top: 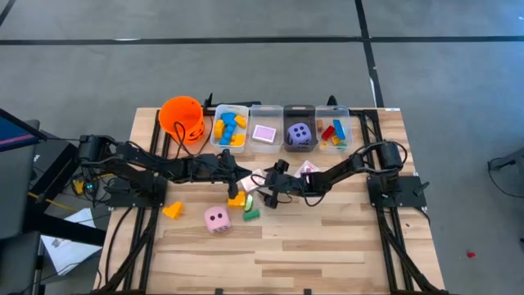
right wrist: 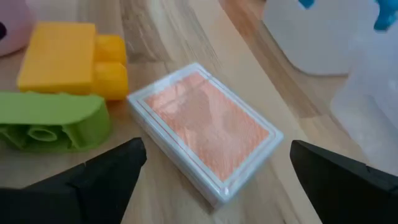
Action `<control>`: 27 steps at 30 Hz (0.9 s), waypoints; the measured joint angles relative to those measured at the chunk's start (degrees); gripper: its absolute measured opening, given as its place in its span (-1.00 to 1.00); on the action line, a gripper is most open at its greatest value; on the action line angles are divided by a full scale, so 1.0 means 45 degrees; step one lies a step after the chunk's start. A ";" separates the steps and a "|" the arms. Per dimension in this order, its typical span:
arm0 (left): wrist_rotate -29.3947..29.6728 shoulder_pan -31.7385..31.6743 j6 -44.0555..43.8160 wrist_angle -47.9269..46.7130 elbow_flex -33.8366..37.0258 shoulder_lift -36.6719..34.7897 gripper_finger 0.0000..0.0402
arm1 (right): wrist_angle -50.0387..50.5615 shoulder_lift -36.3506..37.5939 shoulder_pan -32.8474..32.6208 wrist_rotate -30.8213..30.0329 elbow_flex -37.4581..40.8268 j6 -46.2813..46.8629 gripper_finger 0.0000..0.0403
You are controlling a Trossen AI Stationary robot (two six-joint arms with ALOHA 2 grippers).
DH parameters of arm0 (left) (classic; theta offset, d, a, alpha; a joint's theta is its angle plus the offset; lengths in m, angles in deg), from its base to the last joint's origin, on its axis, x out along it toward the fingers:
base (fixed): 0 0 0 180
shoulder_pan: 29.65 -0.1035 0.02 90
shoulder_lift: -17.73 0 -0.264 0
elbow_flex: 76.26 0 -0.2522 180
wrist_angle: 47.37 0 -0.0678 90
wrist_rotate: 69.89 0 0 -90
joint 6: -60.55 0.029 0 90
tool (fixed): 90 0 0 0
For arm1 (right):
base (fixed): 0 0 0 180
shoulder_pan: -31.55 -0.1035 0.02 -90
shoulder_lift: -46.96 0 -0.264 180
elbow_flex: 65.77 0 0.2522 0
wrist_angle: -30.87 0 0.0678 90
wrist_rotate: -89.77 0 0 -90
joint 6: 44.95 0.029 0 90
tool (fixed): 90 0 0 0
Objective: Pick & Place Toys
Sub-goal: Put the orange deck of cards into the left transparent bin
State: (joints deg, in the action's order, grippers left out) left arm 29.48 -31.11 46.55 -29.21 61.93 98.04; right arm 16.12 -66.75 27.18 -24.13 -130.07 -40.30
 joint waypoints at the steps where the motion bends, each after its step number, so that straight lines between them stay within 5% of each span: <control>1: 0.0000 0.0000 0.0000 -0.0001 0.0000 0.0000 -0.99 | -0.0004 0.0000 -0.0059 -0.0037 -0.0047 -0.0130 0.99; 12: -0.0004 0.0000 -0.0040 0.0000 0.0000 0.0000 -0.99 | -0.0102 0.0019 0.0130 -0.0405 -0.0254 -0.0482 0.99; 18: -0.1105 0.0006 -0.2110 -0.0815 0.0000 0.0000 -0.99 | 0.0308 0.0029 0.0544 0.0356 -0.0254 -0.0708 0.99; 27: 0.0408 0.0103 -0.3801 -0.2937 0.0005 0.0354 -1.00 | 0.1529 0.0034 0.0761 0.1317 -0.0254 -0.1128 0.99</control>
State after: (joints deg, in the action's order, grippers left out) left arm 31.31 -30.64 29.45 -42.43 61.95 99.64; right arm 23.00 -66.59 30.60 -18.21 -131.21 -45.38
